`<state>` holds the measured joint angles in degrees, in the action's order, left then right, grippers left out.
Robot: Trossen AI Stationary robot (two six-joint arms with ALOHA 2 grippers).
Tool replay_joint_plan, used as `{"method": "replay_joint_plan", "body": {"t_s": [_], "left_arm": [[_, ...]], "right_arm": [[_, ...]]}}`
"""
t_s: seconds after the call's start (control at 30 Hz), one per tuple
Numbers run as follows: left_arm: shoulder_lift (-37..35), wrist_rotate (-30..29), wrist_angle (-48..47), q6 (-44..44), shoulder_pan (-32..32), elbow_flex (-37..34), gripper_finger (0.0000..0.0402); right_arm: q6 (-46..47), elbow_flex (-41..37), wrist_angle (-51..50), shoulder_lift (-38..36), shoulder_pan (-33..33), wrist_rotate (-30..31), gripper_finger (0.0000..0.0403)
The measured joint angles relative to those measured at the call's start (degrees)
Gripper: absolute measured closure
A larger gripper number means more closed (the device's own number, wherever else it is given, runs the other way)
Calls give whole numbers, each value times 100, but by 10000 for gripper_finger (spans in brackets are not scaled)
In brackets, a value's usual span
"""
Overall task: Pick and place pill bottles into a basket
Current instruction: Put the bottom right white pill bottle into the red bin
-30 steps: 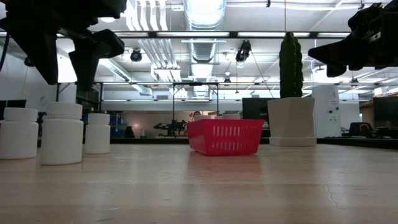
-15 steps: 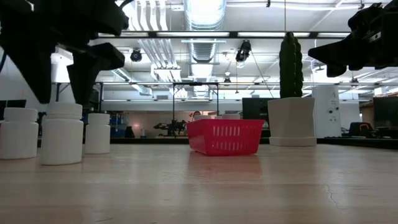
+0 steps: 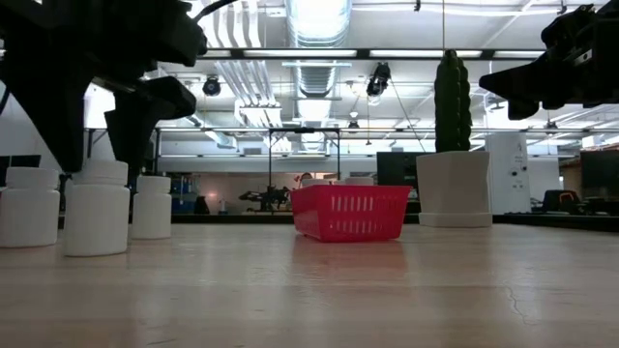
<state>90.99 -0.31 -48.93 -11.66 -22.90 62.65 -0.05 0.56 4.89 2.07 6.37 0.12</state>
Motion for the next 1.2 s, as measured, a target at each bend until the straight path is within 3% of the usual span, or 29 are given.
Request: {"method": "replay_joint_plan", "body": {"t_s": [0.77,1.07,1.2], "left_arm": [[169,17,245,-7,-11,-87,178],[165,13,266,-15,-13,-87,258],[165,9,265,-17,-13,-87,260]], "right_arm": [[1,0,0,0,1,0,394],[0,0,0,0,0,2,394],[0,0,0,2,1,1,394]]}}
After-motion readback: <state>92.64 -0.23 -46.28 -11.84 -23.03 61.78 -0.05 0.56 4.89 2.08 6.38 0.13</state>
